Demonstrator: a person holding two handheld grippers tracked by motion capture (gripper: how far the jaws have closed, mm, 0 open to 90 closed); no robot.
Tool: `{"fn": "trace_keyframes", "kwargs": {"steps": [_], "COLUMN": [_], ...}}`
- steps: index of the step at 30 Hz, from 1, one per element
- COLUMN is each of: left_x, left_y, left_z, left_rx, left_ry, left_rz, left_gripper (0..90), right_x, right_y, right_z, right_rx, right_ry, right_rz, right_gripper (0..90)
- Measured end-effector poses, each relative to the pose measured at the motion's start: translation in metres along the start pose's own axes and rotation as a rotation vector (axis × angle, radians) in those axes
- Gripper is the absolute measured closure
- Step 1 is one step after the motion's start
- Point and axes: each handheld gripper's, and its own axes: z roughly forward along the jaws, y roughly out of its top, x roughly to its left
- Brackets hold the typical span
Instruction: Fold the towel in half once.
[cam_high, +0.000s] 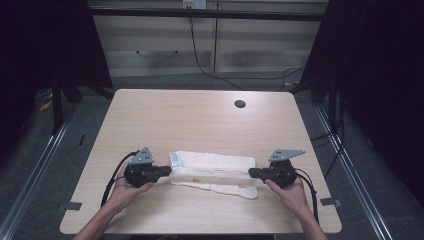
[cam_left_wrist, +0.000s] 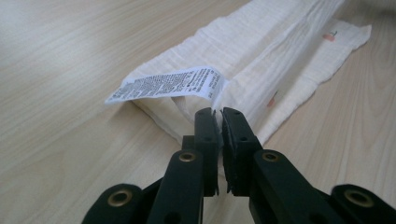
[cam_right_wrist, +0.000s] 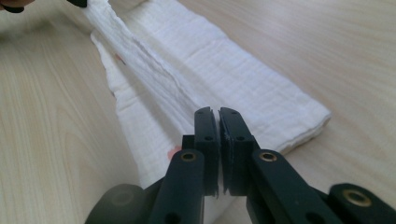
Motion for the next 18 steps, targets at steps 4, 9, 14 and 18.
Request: {"fn": "trace_keyframes", "kwargs": {"steps": [4, 9, 14, 18], "left_x": [-0.003, -0.007, -0.008, -0.008], "left_y": [-0.005, -0.010, -0.011, -0.010], "left_z": [0.012, 0.014, 0.012, 0.004], "left_rx": [0.040, 0.064, 0.066, 0.041], "left_ry": [-0.009, -0.016, -0.025, -0.037], "left_rz": [-0.001, 0.018, 0.012, 0.007], "left_gripper": [85.3, 84.8, 84.1, 80.2], "right_x": [0.002, 0.004, 0.008, 0.010], "right_y": [-0.011, -0.018, -0.021, -0.018], "right_z": [0.003, 0.007, 0.010, 0.004], "right_rx": [0.026, 0.047, 0.084, 0.048], "right_ry": [0.000, 0.009, -0.011, 0.000], "right_rz": [0.011, 0.020, 0.006, 0.010], "right_gripper": [84.7, 82.0, 76.3, 70.7]}}
